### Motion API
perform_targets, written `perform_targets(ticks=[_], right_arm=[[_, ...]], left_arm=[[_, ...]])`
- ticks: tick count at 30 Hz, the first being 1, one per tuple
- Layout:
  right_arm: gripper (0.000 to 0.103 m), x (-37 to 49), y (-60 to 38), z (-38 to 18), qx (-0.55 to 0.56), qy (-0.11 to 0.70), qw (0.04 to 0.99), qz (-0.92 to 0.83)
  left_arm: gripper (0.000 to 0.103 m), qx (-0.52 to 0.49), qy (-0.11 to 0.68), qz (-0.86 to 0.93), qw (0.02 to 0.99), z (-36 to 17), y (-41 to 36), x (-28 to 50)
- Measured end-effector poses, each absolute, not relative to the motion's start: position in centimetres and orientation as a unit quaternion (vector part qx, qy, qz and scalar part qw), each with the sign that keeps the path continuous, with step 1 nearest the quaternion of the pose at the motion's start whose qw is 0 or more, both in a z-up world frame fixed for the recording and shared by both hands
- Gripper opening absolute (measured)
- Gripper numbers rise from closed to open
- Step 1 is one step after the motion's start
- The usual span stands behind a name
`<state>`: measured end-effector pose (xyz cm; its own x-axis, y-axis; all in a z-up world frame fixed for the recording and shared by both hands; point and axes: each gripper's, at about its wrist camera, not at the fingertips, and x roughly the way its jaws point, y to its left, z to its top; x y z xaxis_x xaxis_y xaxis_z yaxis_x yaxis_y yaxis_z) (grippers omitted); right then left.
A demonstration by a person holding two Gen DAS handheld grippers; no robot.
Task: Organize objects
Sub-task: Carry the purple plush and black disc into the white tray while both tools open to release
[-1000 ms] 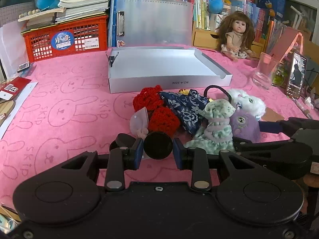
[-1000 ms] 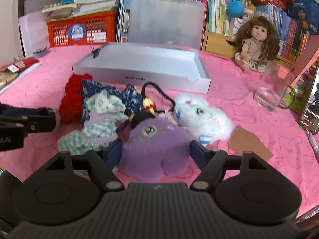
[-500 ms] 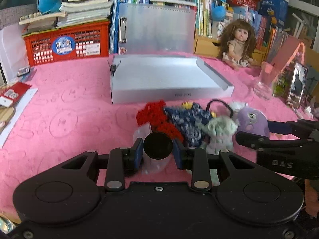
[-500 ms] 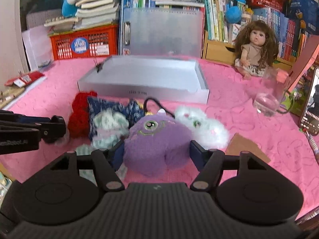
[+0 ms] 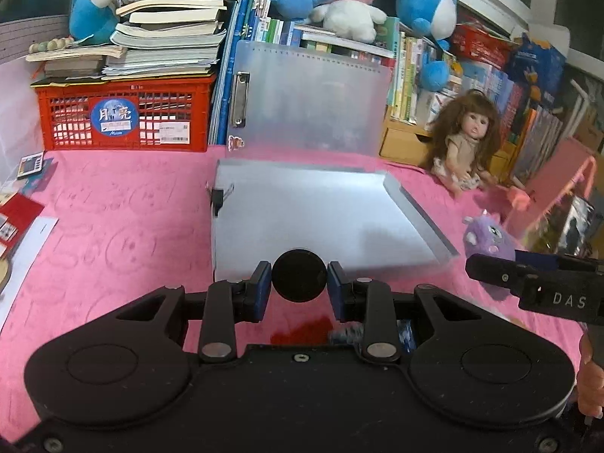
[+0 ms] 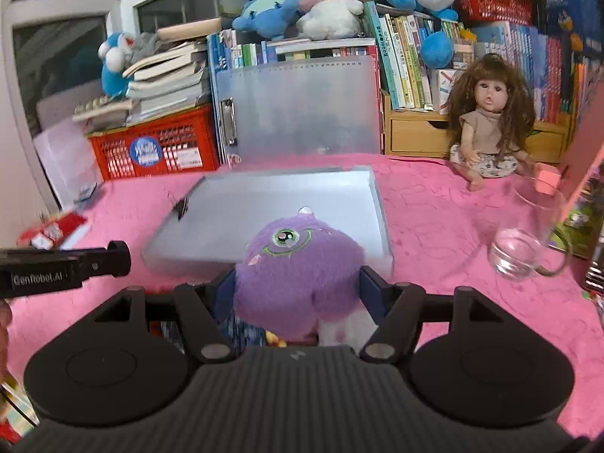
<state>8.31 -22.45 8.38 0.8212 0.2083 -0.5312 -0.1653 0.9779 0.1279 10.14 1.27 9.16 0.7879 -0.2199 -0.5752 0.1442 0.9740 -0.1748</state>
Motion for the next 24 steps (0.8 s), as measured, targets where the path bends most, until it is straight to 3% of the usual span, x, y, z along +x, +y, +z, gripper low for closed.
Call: perform_targets(ticks=[13, 24], right_arm=[[0.069, 18.7, -20.8, 7.6, 0.034, 0.328, 0.937, 0.111], [0.069, 22.7, -20.0, 4.0, 0.02, 0.368, 0.925, 0.087]], left_arm=[[0.03, -0.082, 0.37, -0.059, 0.923, 5.9, 0.4, 21.7], [0.03, -0.047, 0.391, -0.04, 0.919, 2.9, -1.0, 24.4]])
